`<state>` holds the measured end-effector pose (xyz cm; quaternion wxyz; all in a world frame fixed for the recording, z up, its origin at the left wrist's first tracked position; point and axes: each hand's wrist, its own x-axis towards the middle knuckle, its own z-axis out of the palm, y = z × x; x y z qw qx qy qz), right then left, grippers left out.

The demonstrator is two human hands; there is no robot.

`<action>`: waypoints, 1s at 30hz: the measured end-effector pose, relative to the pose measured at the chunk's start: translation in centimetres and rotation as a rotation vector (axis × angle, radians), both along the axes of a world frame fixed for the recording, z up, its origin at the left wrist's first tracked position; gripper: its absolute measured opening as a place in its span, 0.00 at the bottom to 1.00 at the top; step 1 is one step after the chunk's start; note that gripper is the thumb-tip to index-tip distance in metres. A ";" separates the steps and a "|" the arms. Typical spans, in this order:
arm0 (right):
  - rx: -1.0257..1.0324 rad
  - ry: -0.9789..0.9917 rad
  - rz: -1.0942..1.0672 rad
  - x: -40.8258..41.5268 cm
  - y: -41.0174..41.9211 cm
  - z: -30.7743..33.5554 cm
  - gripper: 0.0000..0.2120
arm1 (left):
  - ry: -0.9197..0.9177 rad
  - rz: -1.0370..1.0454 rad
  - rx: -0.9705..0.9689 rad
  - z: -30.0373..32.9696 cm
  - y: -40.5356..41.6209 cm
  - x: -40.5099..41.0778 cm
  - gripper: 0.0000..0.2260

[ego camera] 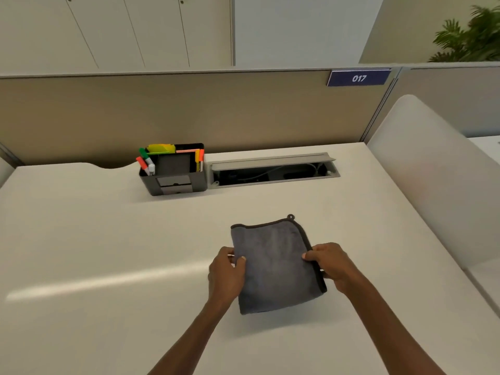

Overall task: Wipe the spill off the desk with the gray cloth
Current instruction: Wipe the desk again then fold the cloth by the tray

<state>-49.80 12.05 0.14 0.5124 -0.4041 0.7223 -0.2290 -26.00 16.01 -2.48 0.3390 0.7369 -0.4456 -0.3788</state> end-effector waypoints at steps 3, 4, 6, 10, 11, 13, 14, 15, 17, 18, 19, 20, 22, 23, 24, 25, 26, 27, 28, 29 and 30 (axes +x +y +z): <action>-0.023 0.034 -0.062 -6.8 -3.6 0.3 0.06 | 0.016 -0.055 -0.033 0.5 -4.7 -6.5 0.06; -0.032 0.048 -0.082 -8.8 -4.9 0.3 0.06 | 0.022 -0.064 -0.038 0.6 -6.3 -8.6 0.05; -0.053 0.078 -0.115 -12.5 -7.7 0.3 0.05 | 0.033 -0.080 -0.047 0.6 -9.4 -12.6 0.05; -0.083 0.150 -0.163 -18.6 -13.1 -0.2 0.04 | 0.022 -0.111 -0.031 -0.4 -15.3 -19.0 0.08; -0.083 0.161 -0.171 -20.0 -14.3 -0.3 0.04 | 0.023 -0.114 -0.025 -0.8 -16.7 -20.5 0.08; -0.085 0.185 -0.175 -22.4 -16.6 -0.8 0.06 | 0.026 -0.115 -0.015 -1.6 -19.1 -22.9 0.08; -0.085 0.199 -0.173 -23.5 -17.8 -1.1 0.06 | 0.033 -0.113 -0.011 -2.1 -20.3 -24.1 0.08; -0.088 0.213 -0.177 -24.4 -18.8 -1.4 0.06 | 0.045 -0.112 -0.007 -2.4 -21.2 -25.0 0.09; -0.102 0.251 -0.189 -26.2 -20.9 -2.0 0.05 | 0.072 -0.106 0.000 -3.2 -23.0 -27.0 0.09; -0.112 0.269 -0.197 -27.0 -21.8 -2.2 0.05 | 0.080 -0.105 0.006 -3.4 -23.6 -27.9 0.09; -0.117 0.282 -0.205 -27.8 -22.7 -2.5 0.05 | 0.088 -0.102 0.013 -3.7 -24.3 -28.8 0.10; -0.120 0.298 -0.213 -28.4 -23.2 -2.6 0.06 | 0.092 -0.102 0.018 -3.9 -24.7 -29.4 0.10; -0.118 0.337 -0.212 -29.7 -24.5 -3.3 0.06 | 0.099 -0.100 0.030 -4.5 -25.9 -31.0 0.10; -0.119 0.351 -0.210 -30.1 -25.0 -3.6 0.05 | 0.105 -0.098 0.035 -4.7 -26.3 -31.5 0.10; -0.122 0.370 -0.200 -30.6 -25.3 -4.1 0.03 | 0.110 -0.095 0.036 -4.9 -26.7 -32.0 0.10; -0.128 0.400 -0.176 -30.8 -25.5 -4.5 0.04 | 0.102 -0.094 0.033 -5.2 -26.9 -32.3 0.10; -0.134 0.444 -0.144 -31.0 -25.5 -5.0 0.11 | 0.065 -0.100 0.027 -5.4 -26.9 -32.6 0.11; -0.156 0.498 -0.110 -31.3 -25.5 -5.5 0.19 | 0.000 -0.107 0.010 -5.6 -26.7 -32.8 0.13; -0.207 0.562 -0.068 -31.4 -25.4 -5.9 0.24 | -0.082 -0.115 -0.038 -5.9 -26.4 -32.9 0.15; -0.273 0.616 -0.013 -31.3 -25.2 -6.4 0.27 | -0.171 -0.142 -0.124 -6.3 -26.1 -32.9 0.17; -0.342 0.655 0.044 -30.9 -25.1 -6.7 0.28 | -0.253 -0.204 -0.231 -6.5 -26.0 -32.8 0.18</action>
